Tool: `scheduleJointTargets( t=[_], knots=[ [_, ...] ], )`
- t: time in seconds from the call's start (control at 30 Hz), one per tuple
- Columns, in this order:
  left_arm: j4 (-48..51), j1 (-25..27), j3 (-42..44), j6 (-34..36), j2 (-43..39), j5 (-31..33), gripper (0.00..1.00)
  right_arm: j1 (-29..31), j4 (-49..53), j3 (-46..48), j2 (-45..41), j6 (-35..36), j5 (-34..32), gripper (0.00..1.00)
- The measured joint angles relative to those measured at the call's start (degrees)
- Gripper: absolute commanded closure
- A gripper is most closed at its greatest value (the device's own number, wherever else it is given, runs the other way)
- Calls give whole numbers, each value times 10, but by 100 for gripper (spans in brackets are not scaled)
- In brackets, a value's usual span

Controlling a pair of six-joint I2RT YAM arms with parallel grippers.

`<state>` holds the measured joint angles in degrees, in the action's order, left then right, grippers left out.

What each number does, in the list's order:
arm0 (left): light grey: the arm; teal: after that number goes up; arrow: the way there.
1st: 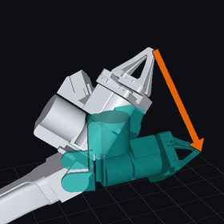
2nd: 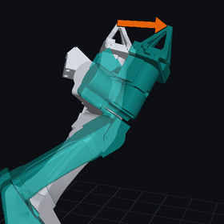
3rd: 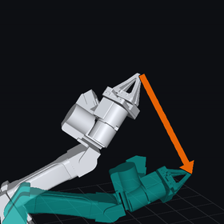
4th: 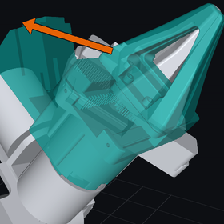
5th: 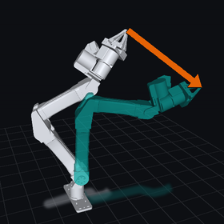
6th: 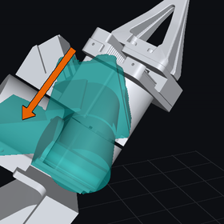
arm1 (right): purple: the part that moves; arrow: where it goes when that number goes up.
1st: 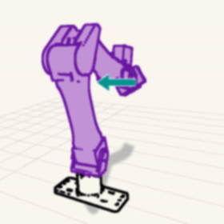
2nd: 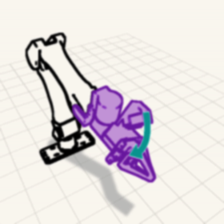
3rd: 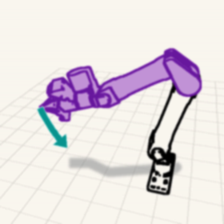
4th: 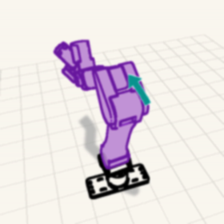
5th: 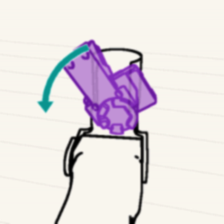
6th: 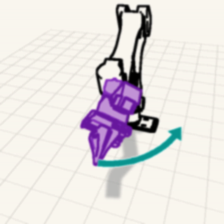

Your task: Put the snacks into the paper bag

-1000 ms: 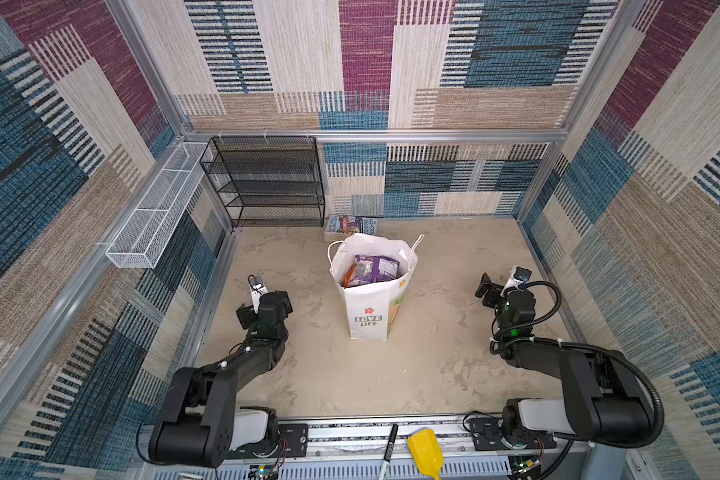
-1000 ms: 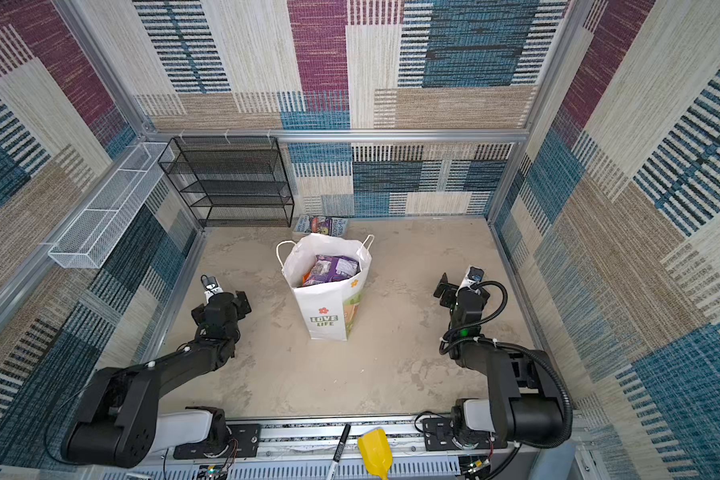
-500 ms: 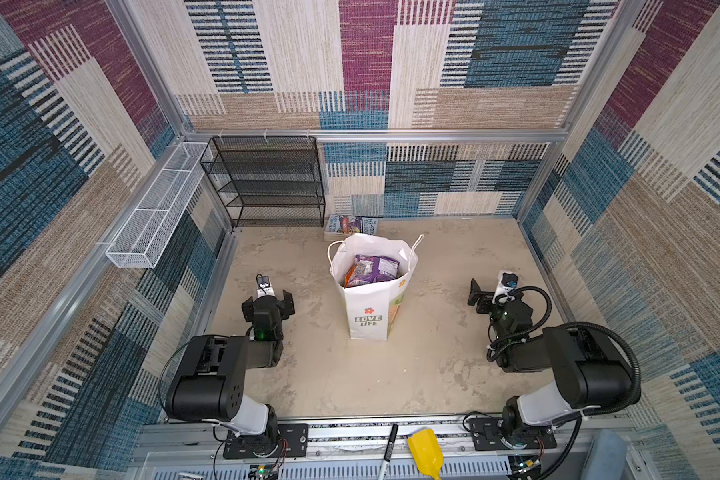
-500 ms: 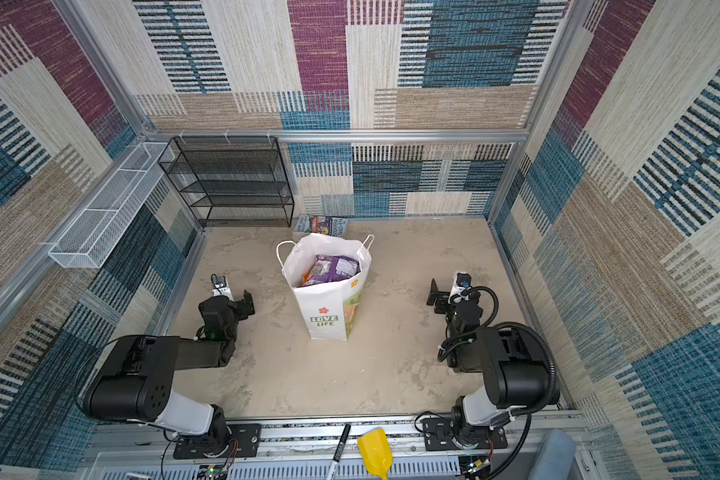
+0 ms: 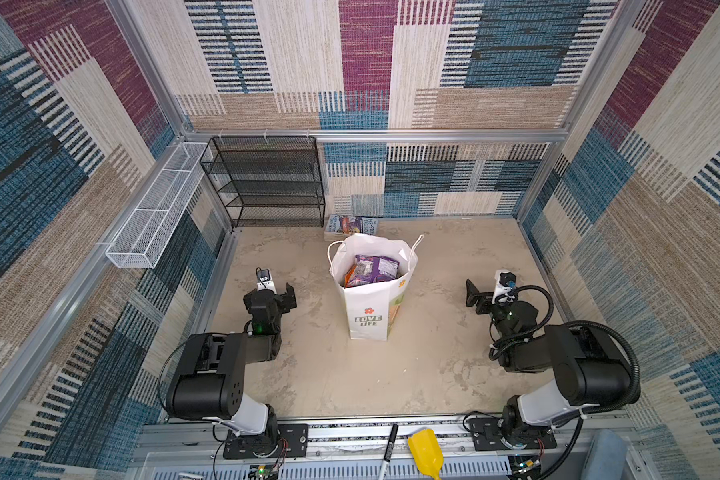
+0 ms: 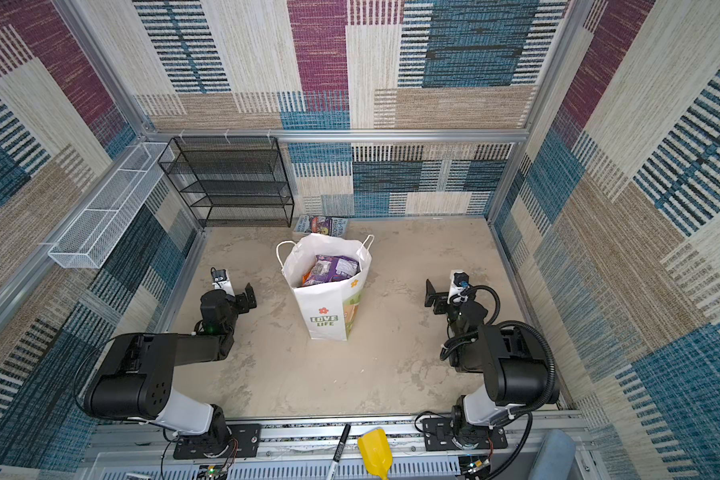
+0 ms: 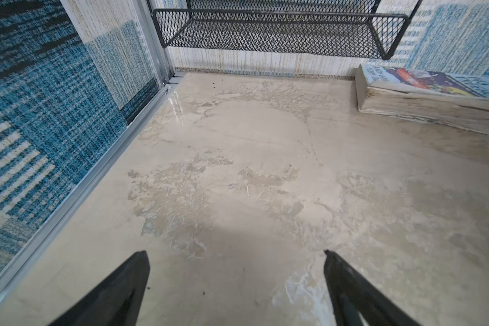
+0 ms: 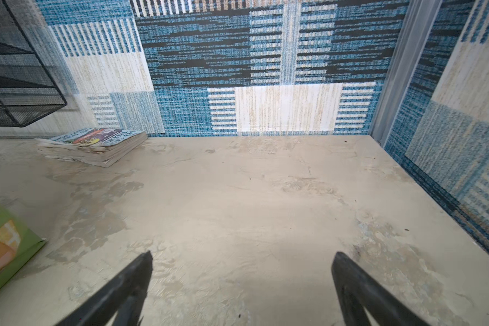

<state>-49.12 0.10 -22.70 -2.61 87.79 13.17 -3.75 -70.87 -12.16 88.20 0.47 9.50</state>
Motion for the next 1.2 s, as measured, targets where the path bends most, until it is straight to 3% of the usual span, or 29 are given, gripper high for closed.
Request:
scheduleJointTargets(
  t=[1.2],
  knots=[
    [4,0,0,0,2,0,1,18,0,0,-2,13,-12,0]
  ],
)
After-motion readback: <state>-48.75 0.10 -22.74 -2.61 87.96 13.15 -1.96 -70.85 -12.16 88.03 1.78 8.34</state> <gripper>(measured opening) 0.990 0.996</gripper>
